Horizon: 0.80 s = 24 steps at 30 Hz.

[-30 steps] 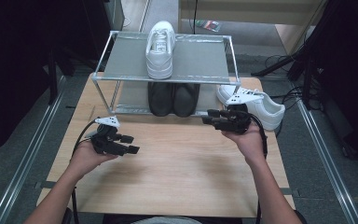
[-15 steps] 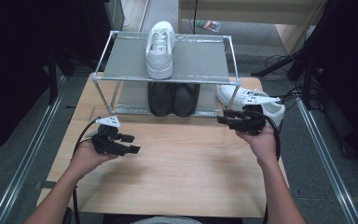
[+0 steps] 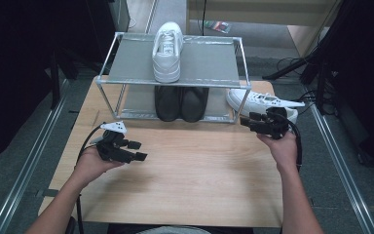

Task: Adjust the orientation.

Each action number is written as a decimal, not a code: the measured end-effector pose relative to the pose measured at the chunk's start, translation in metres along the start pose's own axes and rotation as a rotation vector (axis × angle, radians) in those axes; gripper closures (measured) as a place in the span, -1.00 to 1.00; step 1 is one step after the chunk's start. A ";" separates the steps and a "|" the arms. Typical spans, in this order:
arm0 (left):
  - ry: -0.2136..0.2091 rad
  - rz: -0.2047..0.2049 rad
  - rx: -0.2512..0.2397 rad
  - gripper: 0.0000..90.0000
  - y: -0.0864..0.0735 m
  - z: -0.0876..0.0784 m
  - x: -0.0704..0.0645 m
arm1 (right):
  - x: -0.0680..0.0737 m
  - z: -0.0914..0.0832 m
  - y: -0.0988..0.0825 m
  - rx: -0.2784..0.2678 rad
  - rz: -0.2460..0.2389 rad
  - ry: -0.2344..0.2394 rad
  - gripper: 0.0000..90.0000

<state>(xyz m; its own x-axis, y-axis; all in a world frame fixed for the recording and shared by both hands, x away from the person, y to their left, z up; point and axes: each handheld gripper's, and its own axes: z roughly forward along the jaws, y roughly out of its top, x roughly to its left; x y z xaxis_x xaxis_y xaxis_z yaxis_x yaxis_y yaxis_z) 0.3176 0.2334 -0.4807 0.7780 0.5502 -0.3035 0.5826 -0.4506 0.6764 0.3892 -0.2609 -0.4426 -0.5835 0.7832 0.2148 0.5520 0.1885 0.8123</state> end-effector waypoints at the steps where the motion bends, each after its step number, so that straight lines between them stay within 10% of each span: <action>1: 0.000 0.000 0.001 -0.12 0.000 0.000 -0.001 | -0.002 0.001 -0.001 0.005 -0.003 -0.014 0.04; 24: -0.010 0.014 -0.002 -0.14 -0.004 0.000 -0.009 | -0.065 0.008 0.007 0.040 0.032 -0.187 0.09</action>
<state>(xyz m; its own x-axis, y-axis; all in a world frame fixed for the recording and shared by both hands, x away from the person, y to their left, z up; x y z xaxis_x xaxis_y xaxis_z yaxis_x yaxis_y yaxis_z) 0.3086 0.2302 -0.4803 0.7882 0.5368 -0.3009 0.5713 -0.4566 0.6820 0.4354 -0.3056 -0.4548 -0.4464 0.8850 0.1323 0.5940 0.1825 0.7835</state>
